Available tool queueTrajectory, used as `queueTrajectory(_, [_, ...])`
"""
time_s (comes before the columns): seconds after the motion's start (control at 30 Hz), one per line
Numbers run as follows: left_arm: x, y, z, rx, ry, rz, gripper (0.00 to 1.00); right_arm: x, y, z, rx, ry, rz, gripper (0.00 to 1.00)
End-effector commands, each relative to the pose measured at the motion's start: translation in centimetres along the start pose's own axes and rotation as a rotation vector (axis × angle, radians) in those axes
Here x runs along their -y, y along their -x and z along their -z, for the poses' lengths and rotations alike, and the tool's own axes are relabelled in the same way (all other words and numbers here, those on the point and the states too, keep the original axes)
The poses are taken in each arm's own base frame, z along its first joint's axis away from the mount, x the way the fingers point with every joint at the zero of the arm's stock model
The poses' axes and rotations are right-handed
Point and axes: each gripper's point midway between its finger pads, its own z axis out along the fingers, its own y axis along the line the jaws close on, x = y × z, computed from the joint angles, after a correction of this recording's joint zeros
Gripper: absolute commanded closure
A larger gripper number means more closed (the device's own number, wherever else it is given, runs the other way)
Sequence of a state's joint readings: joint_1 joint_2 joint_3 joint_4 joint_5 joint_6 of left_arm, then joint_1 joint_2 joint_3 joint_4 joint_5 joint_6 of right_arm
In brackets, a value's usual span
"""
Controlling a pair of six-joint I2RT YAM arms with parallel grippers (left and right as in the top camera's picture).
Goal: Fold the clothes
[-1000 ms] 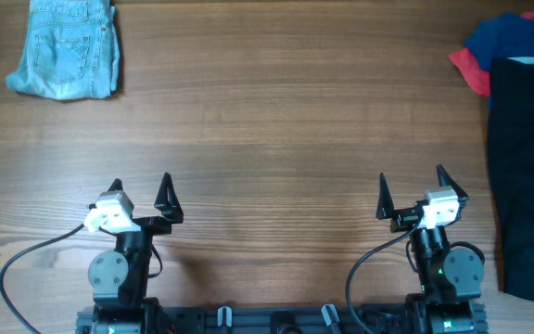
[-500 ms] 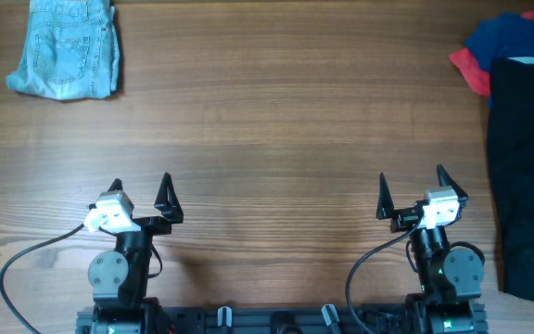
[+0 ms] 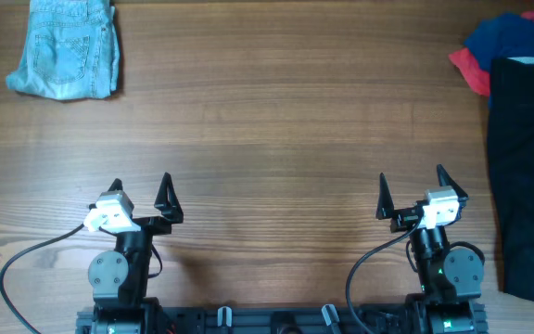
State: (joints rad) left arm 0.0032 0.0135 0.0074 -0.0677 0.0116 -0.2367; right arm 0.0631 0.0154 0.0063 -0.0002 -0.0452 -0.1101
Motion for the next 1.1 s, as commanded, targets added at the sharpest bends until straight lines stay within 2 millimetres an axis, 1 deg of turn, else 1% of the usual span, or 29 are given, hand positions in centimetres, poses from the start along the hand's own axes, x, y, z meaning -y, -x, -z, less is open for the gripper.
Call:
queueTrajectory(0.0, [-0.3, 0.1, 0.1, 0.008, 0.015, -0.02, 0.0, -0.3, 0.3, 0.1, 0.014, 0.016, -0.004, 0.0])
queueTrajectory(1.0, [-0.3, 0.1, 0.1, 0.008, 0.015, -0.02, 0.0, -0.3, 0.4, 0.1, 0.018, 0.016, -0.005, 0.0])
queueTrajectory(1.03, [-0.3, 0.1, 0.1, 0.008, 0.015, -0.02, 0.0, -0.3, 1.8, 0.1, 0.076, 0.017, -0.006, 0.0])
queueTrajectory(1.07, [-0.3, 0.1, 0.1, 0.008, 0.014, -0.02, 0.0, -0.7, 4.3, 0.5, 0.178, 0.046, 0.003, 0.0])
